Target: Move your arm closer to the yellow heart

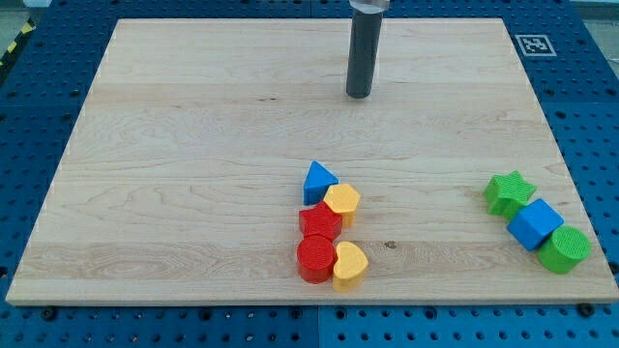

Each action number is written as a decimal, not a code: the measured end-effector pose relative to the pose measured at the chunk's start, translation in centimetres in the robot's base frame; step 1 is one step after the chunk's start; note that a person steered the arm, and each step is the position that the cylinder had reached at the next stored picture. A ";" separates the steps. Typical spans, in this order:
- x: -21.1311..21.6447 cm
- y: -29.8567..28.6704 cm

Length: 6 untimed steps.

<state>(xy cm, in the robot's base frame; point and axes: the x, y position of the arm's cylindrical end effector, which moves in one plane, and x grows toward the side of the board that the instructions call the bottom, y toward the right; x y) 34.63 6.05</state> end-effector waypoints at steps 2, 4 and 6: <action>-0.6 0.0; 5.5 0.0; 12.1 0.8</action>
<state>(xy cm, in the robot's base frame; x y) 46.68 6.81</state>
